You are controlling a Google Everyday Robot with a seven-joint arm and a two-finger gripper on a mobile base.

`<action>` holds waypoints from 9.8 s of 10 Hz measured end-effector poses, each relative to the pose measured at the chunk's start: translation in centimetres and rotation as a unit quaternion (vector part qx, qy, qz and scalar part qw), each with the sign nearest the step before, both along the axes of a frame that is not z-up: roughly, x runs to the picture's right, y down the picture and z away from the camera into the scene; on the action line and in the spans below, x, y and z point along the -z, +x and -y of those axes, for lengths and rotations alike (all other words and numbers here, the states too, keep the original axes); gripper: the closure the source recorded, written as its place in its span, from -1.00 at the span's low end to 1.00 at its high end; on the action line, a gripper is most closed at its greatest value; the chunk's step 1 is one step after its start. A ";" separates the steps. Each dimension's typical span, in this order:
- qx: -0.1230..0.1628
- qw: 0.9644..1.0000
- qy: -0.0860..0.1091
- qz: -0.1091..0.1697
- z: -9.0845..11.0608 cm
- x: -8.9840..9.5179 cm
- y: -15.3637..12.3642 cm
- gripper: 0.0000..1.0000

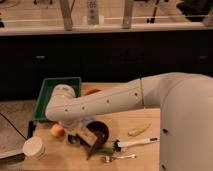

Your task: Place eraser in metal cup

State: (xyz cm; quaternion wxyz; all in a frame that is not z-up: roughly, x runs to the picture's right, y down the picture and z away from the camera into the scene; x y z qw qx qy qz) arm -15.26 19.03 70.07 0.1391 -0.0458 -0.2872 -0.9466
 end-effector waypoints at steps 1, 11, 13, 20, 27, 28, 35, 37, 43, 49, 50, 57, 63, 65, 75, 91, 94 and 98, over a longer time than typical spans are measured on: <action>0.001 1.000 -0.002 -0.006 0.1 0.2 -0.3 0.99; -0.015 0.997 -0.051 -0.049 1.1 0.7 -3.2 0.99; -0.020 0.997 -0.058 -0.053 1.1 0.7 -3.8 0.99; -0.027 0.995 -0.073 -0.063 1.0 0.2 -4.6 0.01; -0.038 0.994 -0.084 -0.064 0.7 -0.3 -3.7 -0.60; -0.038 0.994 -0.085 -0.062 0.7 -0.4 -3.7 -0.60; -0.037 0.993 -0.091 -0.058 0.5 -0.7 -3.6 -0.60; -0.041 0.994 -0.089 -0.052 0.4 -0.7 -3.8 -0.60; -0.049 0.995 -0.074 -0.041 0.8 -0.5 -4.1 -0.60; -0.049 0.995 -0.075 -0.041 0.8 -0.5 -4.1 -0.60; -0.049 0.995 -0.075 -0.041 0.8 -0.5 -4.1 -0.60; -0.049 0.995 -0.075 -0.041 0.8 -0.5 -4.1 -0.60; -0.049 0.995 -0.075 -0.041 0.8 -0.5 -4.1 -0.60; -0.049 0.995 -0.075 -0.041 0.8 -0.5 -4.1 -0.60; -0.049 0.995 -0.075 -0.042 0.7 -0.6 -4.1 -0.60; -0.049 0.995 -0.075 -0.042 0.7 -0.6 -4.1 -0.60; -0.049 0.995 -0.075 -0.042 0.7 -0.5 -4.1 -0.60; -0.049 0.995 -0.075 -0.042 0.7 -0.5 -4.1 -0.60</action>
